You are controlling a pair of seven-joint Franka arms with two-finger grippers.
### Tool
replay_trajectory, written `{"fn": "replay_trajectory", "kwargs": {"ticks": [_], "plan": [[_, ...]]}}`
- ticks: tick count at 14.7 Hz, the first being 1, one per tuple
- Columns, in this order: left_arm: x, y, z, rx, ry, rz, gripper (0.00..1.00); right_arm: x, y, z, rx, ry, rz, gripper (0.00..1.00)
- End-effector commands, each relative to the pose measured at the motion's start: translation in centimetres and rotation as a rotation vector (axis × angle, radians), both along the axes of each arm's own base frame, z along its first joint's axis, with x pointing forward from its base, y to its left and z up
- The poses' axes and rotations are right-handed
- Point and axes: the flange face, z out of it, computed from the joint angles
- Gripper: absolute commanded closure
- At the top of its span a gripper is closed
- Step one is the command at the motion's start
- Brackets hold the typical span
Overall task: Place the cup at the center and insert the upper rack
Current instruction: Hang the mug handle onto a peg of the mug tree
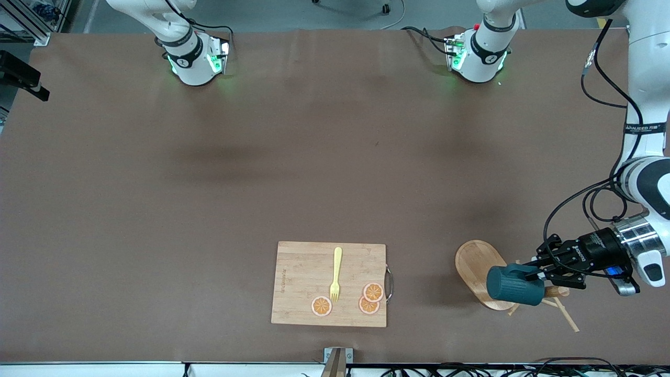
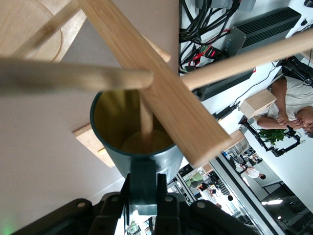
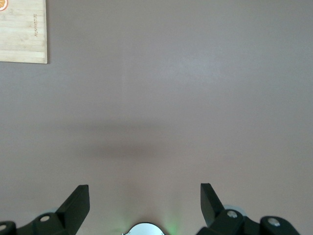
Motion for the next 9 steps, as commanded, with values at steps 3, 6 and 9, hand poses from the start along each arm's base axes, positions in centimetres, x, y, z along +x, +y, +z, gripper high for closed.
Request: {"fn": "replay_trajectory", "kwargs": {"ticks": [3,6,9], "plan": [[0.15,1.38,-0.77,-0.018,-0.041,-0.009,0.88,-0.48,0.01,0.46,-0.004,-0.002,-0.006,0.00],[0.15,1.39,-0.78,-0.017,-0.042,-0.010,0.40,-0.54,-0.07,0.53,-0.003,-0.003,-0.008,0.00],[0.15,0.88,0.12,-0.004,-0.050,-0.020,0.00,-0.49,-0.07,0.46,-0.003,-0.002,-0.008,0.00]]}}
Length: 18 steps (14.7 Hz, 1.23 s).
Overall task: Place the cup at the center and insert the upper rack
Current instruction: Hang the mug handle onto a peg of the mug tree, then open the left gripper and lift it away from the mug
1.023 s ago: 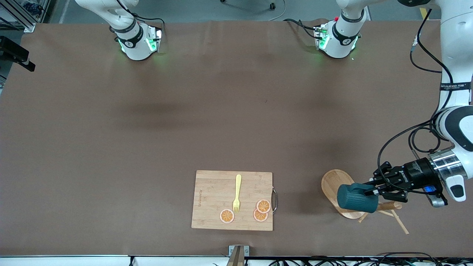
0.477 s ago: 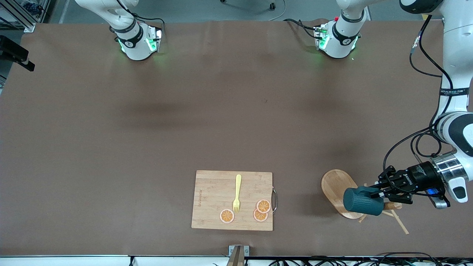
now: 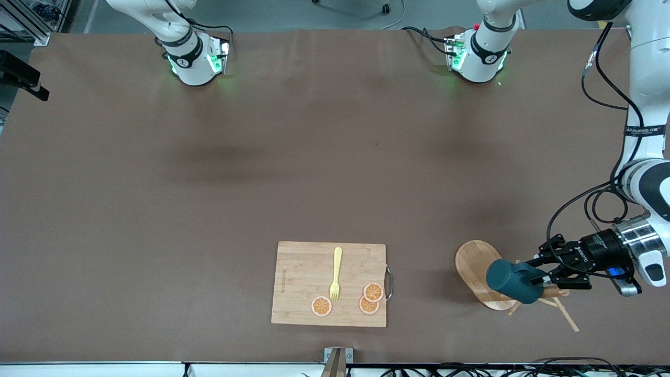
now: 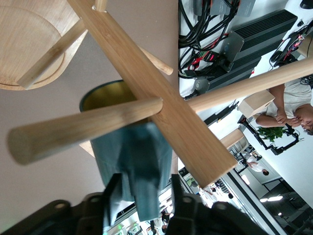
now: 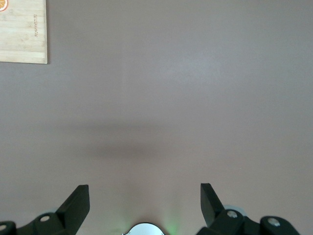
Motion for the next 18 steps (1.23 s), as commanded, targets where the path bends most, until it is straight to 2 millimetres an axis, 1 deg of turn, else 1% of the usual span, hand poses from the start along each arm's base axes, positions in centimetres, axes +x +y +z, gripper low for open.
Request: {"fn": "replay_trajectory", "kwargs": {"ticks": [1,2,3,4,5,7,10,12,13,14,15,16,17,18], "plan": [[0.1,-0.9,2.2,0.028,-0.044,-0.035,0.00,-0.5,-0.1,0.4,-0.003,-0.001,-0.008,0.00],[-0.2,-1.3,4.4,0.093,-0.071,-0.065,0.00,-0.5,-0.2,0.5,-0.011,-0.002,-0.009,0.00],[-0.6,-1.9,5.8,0.169,-0.092,-0.110,0.00,-0.5,-0.1,0.5,-0.015,-0.001,-0.007,0.00],[-1.1,-2.8,8.1,0.244,-0.119,-0.162,0.00,-0.5,-0.1,0.4,-0.015,0.000,-0.007,0.00],[-2.1,-4.0,10.7,0.312,-0.137,-0.213,0.00,-0.5,-0.2,0.4,-0.017,-0.001,-0.010,0.00],[-4.4,-5.5,14.4,0.493,-0.172,-0.311,0.00,-0.6,-0.6,0.4,-0.016,0.001,-0.015,0.00],[-8.0,-9.6,19.7,0.747,-0.198,-0.501,0.00,-0.5,-0.9,0.3,-0.045,0.002,-0.017,0.00],[-10.1,-11.6,22.6,0.866,-0.211,-0.597,0.00,-0.5,-0.8,0.3,-0.045,0.003,-0.015,0.00],[-11.0,-12.2,23.8,0.905,-0.226,-0.642,0.00,-0.6,-0.7,0.4,-0.045,0.003,-0.015,0.00],[-12.3,-12.4,25.4,0.942,-0.260,-0.705,0.00,-0.6,-0.6,0.3,-0.045,0.006,-0.012,0.00],[-13.4,-13.9,26.3,0.991,-0.299,-0.785,0.00,-0.6,-0.6,0.2,-0.043,0.014,-0.015,0.00],[-14.7,-14.4,26.8,1.074,-0.310,-0.857,0.00,-0.7,-0.7,0.1,-0.044,0.017,-0.016,0.00],[-16.4,-15.3,27.3,1.130,-0.321,-0.928,0.00,-0.7,-0.7,0.1,-0.044,0.017,-0.016,0.00],[-17.9,-15.2,27.3,1.139,-0.308,-0.967,0.00,-0.7,-0.6,0.1,-0.042,0.019,-0.018,0.00]]}}
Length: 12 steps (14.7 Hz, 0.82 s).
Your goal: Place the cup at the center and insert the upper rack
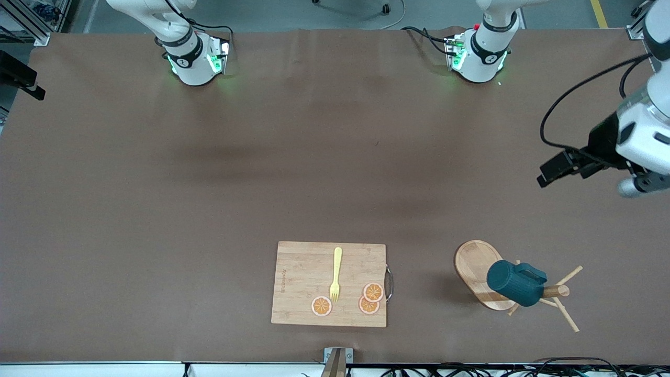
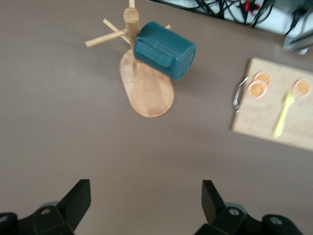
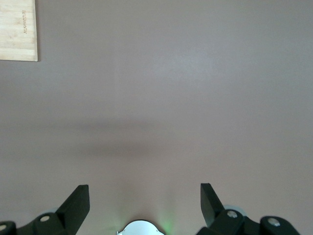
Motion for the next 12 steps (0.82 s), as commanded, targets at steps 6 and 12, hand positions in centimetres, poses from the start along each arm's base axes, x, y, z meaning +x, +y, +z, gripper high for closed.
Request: {"fn": "replay_trajectory", "kwargs": {"ticks": [6,12], "plan": [[-10.5,1.9,0.9,0.099,0.082,-0.239,0.00,-0.5,-0.2,0.2,-0.017,0.004,-0.012,0.00],[-9.7,3.9,2.3,0.067,0.083,-0.257,0.00,-0.4,-0.2,0.1,-0.017,0.004,-0.012,0.00]]}}
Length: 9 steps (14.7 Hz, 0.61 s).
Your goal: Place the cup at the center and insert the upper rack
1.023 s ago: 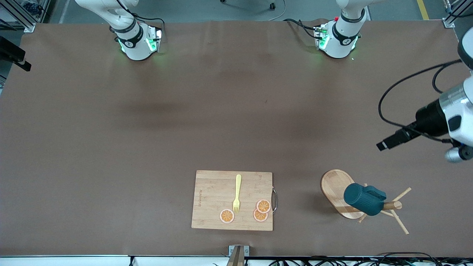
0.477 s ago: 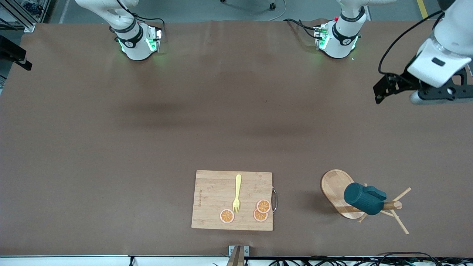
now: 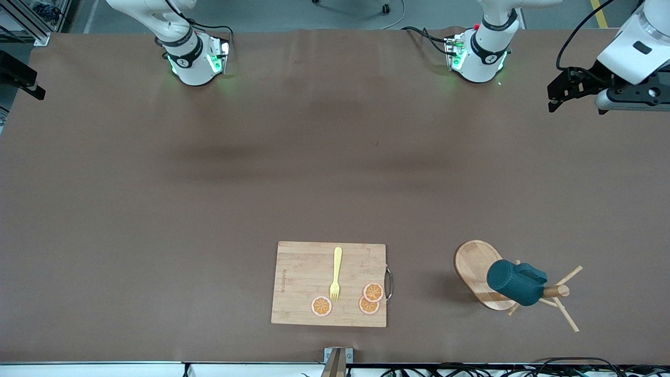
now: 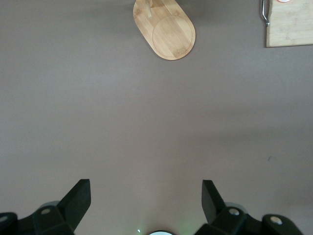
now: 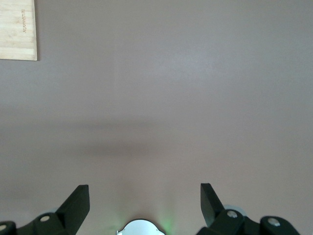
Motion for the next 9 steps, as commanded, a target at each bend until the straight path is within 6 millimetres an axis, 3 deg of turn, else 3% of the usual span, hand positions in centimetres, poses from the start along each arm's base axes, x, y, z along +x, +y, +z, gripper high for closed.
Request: {"fn": "replay_trajectory", "kwargs": {"ticks": [1,9], "plan": [[0.9,0.1,0.8,-0.018,-0.010,-0.011,0.00,-0.4,-0.2,0.2,-0.017,0.002,-0.011,0.00],[2.1,-0.3,0.0,-0.063,0.010,0.006,0.00,-0.4,-0.1,0.2,-0.015,0.001,-0.009,0.00]]}}
